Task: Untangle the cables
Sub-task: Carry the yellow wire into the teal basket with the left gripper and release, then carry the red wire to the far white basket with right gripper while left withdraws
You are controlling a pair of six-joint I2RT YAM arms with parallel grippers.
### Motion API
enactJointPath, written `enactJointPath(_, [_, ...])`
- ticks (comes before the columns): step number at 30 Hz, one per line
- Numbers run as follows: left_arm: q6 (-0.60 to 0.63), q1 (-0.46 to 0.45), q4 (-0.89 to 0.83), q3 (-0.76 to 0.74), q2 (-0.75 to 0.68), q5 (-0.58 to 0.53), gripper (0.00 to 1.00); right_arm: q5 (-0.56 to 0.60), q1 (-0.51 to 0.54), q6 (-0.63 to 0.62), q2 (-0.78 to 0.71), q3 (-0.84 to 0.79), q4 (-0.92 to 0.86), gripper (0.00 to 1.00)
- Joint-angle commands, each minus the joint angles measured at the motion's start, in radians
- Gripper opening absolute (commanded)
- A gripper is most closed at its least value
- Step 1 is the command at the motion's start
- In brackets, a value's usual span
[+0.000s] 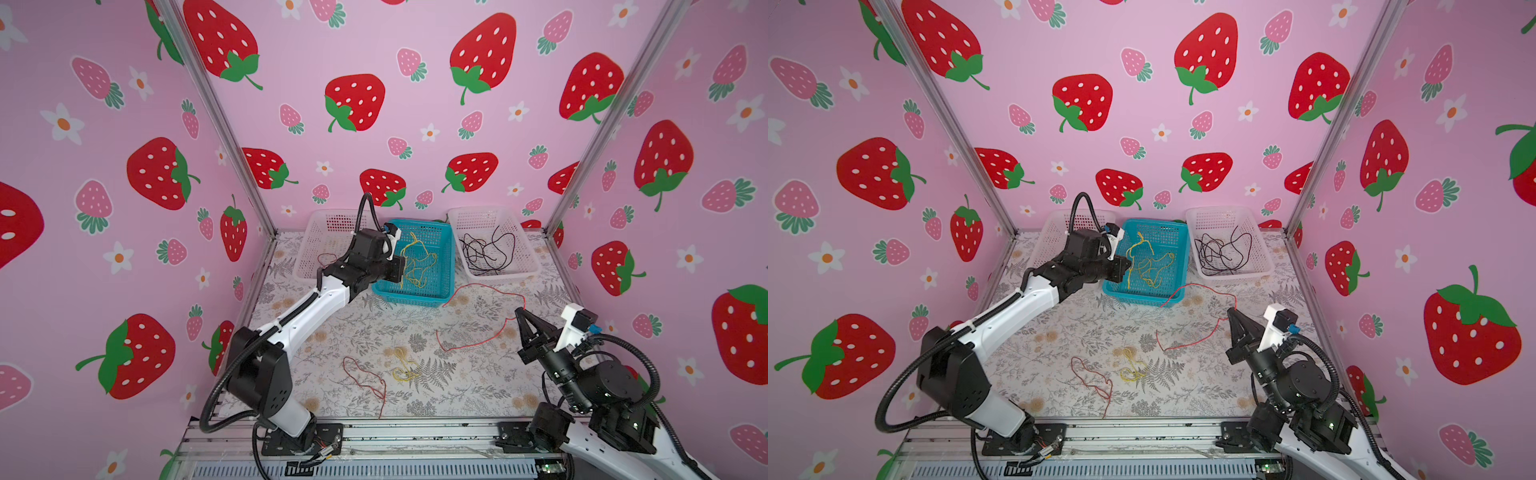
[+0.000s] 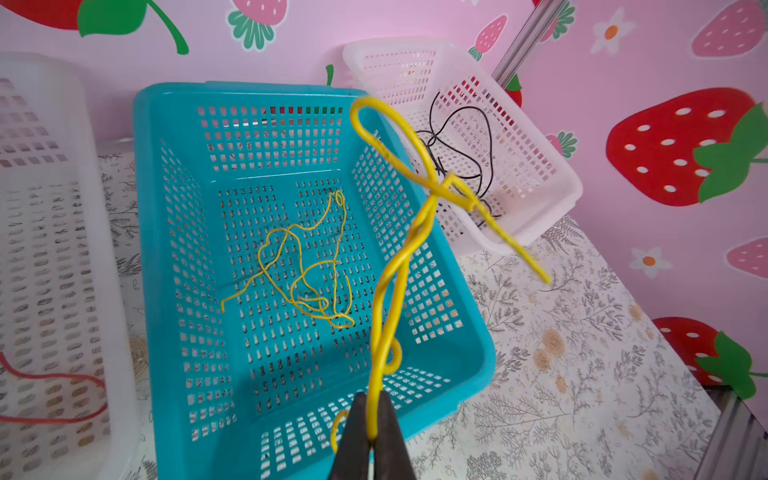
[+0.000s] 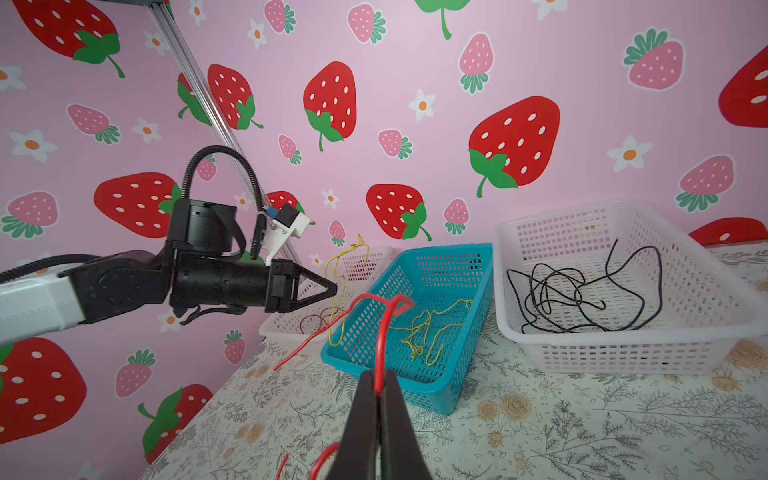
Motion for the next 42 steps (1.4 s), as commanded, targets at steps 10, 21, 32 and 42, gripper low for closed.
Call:
enactJointPath(10, [0.047,0.009,-0.125,0.295,0.286,-0.019,0.0,-0.012,-0.002,-0.029,-0.014,0.016,-0.02,0.0])
enactJointPath(21, [0.054,0.012,-0.152,0.331,0.257,-0.031,0.43,-0.061,-0.002,-0.03,0.064,0.009,0.038,0.0])
enactJointPath(32, [-0.004,0.067,-0.051,0.062,-0.186,-0.162,0.99,-0.153,-0.004,-0.066,0.45,0.132,0.235,0.0])
enactJointPath(42, [-0.064,0.148,-0.134,-0.31,-0.683,-0.473,0.99,-0.363,-0.127,-0.112,1.051,0.519,0.397,0.0])
